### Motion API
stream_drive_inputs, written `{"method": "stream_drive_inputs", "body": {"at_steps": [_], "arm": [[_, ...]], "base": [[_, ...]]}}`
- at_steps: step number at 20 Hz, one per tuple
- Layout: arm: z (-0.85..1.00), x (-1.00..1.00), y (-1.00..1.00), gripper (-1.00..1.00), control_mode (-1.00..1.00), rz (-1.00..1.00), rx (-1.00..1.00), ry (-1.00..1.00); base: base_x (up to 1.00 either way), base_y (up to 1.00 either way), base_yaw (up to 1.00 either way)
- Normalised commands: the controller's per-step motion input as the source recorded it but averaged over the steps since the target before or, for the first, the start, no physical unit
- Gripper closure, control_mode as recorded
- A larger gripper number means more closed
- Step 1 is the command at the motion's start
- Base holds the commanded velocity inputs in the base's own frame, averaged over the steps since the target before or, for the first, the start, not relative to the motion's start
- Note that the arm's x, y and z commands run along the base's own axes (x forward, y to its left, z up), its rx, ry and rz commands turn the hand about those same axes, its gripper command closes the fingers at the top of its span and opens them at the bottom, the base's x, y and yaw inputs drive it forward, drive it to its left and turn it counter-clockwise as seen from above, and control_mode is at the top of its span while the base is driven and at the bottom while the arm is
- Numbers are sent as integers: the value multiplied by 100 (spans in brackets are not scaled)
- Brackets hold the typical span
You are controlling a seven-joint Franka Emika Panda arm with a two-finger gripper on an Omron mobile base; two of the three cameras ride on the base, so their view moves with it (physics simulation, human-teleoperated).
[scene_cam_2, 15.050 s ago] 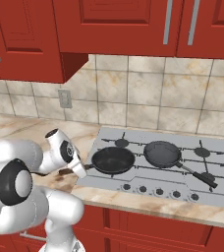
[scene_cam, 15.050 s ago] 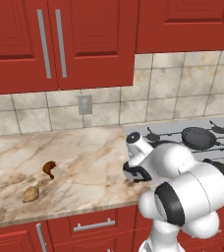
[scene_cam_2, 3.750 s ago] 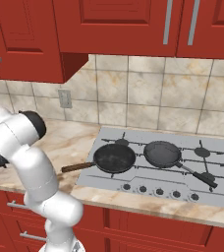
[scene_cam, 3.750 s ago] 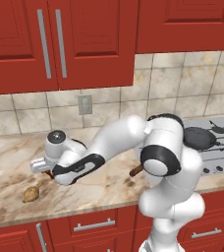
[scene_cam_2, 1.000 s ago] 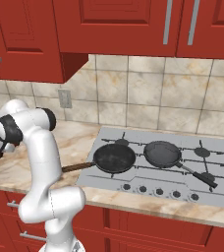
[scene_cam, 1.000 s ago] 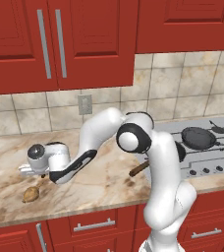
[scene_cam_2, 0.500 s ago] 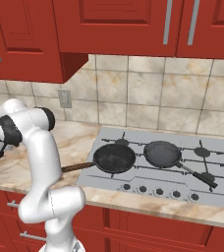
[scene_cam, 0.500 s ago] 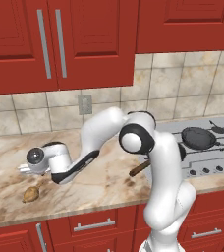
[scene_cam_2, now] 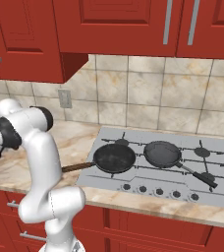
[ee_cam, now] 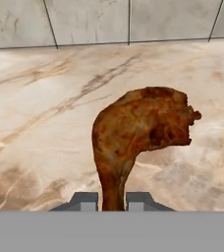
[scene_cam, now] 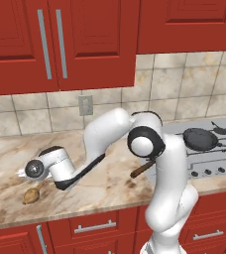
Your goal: Place both pans onto different burners. Then place the onion and the chicken drumstick on different pans.
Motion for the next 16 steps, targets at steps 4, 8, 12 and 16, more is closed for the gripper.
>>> {"method": "stream_drive_inputs", "body": {"at_steps": [4, 8, 12, 16], "arm": [[35, -22, -3, 100, -100, -1, 0, -6], [38, -17, -7, 100, -100, -2, 0, -7], [45, -12, -10, 100, -100, -3, 0, -5], [45, -17, -14, 100, -100, -3, 1, -3]], "base": [[0, 0, 0], [0, 0, 0], [0, 0, 0], [0, 0, 0]]}}
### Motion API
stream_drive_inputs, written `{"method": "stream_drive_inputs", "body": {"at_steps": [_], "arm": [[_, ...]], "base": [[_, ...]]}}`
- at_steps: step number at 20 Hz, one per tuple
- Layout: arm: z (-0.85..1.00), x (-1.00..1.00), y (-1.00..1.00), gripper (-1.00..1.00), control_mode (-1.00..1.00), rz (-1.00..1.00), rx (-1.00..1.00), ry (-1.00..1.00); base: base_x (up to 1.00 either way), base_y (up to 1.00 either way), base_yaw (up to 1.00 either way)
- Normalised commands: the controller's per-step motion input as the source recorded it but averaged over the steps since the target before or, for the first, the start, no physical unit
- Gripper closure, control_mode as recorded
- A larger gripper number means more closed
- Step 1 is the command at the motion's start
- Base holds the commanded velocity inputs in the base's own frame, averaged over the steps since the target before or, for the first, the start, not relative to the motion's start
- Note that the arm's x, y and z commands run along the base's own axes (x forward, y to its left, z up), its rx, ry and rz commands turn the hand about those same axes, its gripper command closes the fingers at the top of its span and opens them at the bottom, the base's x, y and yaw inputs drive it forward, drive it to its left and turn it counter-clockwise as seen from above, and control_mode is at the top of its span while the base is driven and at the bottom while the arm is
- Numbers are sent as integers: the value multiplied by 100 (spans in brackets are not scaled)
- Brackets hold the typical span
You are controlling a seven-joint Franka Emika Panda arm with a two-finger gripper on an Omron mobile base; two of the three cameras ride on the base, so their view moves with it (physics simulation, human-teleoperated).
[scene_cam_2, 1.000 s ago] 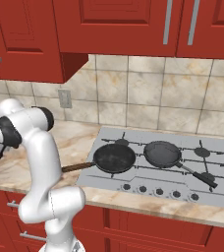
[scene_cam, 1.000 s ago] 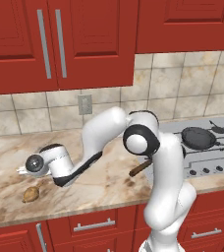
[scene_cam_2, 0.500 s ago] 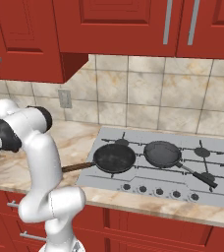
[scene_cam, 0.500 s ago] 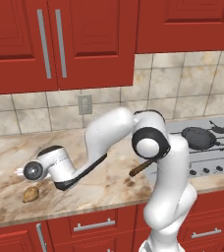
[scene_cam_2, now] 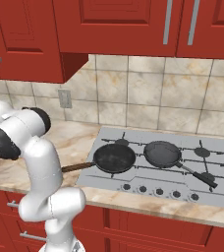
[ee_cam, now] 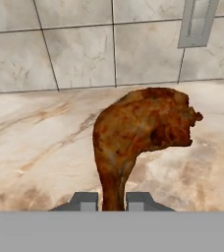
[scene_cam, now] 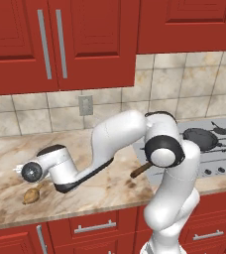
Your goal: Place both pans onto different burners. Then place the onion and the chicken drumstick on different pans.
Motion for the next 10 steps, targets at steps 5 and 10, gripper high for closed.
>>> {"method": "stream_drive_inputs", "body": {"at_steps": [5, 10], "arm": [[44, -6, -16, 100, -100, -1, 0, 0], [38, 0, -18, 100, -100, 0, 0, 5]], "base": [[0, 0, 0], [0, 0, 0]]}}
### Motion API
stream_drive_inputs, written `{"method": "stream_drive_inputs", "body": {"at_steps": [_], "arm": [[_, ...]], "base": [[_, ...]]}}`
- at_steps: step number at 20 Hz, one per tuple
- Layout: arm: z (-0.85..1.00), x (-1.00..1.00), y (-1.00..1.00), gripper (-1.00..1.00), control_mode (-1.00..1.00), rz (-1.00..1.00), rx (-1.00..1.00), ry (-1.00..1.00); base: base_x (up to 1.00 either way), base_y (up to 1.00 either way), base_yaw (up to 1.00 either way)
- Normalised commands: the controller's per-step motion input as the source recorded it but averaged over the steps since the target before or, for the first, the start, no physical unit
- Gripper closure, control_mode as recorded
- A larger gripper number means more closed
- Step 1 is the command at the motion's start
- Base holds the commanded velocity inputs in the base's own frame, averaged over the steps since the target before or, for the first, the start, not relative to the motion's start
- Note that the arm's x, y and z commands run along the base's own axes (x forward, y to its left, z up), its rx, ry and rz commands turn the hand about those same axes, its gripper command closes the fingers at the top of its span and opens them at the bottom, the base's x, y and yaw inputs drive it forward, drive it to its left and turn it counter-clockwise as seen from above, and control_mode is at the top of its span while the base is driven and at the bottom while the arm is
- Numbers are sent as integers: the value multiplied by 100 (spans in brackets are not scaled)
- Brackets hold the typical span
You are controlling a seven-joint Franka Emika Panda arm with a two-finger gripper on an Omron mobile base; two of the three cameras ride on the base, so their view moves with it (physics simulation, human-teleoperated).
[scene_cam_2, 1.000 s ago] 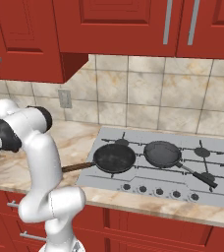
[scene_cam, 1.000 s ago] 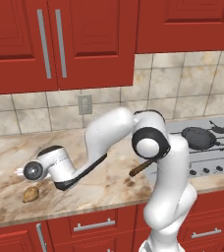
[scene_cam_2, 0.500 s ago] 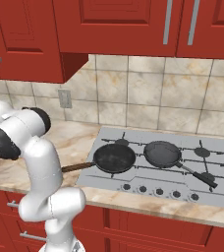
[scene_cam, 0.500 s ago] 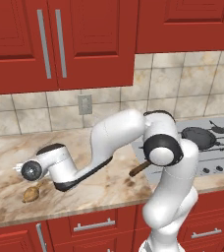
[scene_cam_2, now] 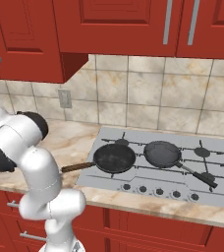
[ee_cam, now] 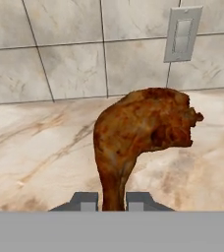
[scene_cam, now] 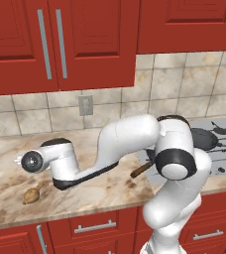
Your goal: Place both pans onto different burners. Then place the onion and the chicken drumstick on different pans.
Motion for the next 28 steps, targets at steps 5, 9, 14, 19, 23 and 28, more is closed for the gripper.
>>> {"method": "stream_drive_inputs", "body": {"at_steps": [5, 9, 14, 19, 23, 28], "arm": [[40, 0, -22, 100, -100, 0, 0, 4], [39, -1, -25, 100, -100, 0, 0, 6], [34, -10, -24, 100, -100, 0, -1, 10], [33, -11, -22, 100, -100, 0, -2, 13], [34, -5, -23, 100, -100, 0, -4, 11], [33, -4, -25, 100, -100, 2, -8, 11]], "base": [[0, 0, 0], [0, 0, 0], [0, 0, 0], [0, 0, 0], [0, 0, 0], [0, 0, 0]]}}
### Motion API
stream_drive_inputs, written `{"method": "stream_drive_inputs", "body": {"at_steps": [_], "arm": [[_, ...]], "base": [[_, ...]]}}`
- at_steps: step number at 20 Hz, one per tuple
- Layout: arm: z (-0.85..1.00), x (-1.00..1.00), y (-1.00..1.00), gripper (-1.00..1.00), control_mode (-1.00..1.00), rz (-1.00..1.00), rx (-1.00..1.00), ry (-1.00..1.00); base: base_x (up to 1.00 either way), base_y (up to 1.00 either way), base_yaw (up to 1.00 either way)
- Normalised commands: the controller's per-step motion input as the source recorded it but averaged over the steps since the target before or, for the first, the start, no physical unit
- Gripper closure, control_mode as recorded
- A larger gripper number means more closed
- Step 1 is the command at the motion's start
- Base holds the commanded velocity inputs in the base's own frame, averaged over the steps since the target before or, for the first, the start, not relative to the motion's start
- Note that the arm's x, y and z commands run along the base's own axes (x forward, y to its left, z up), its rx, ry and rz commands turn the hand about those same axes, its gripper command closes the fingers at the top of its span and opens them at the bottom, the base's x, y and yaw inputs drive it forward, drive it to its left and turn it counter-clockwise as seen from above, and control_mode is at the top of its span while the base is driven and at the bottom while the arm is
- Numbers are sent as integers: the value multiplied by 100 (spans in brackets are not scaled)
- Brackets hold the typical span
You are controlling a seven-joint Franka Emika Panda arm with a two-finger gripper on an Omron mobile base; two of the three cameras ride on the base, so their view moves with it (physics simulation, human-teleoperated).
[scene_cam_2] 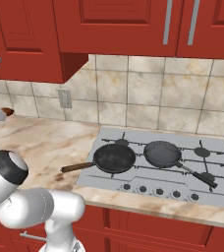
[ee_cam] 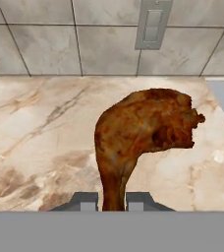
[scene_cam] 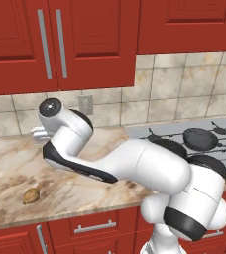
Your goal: Place both pans onto different burners. Then place the onion and the chicken drumstick on different pans.
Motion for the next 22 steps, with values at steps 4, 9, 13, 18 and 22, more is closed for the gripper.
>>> {"method": "stream_drive_inputs", "body": {"at_steps": [4, 9, 13, 18, 22], "arm": [[24, -9, -24, 100, -100, 1, -11, 13], [12, -9, -24, 100, -100, 1, -12, 17], [0, -10, -19, 100, -100, 0, -10, 23], [-1, -9, -20, 100, -100, 1, -10, 22], [3, -1, -26, 100, -100, 3, -5, 9]], "base": [[0, 0, 0], [0, 0, 0], [0, 0, 0], [0, 0, 0], [0, 0, 0]]}}
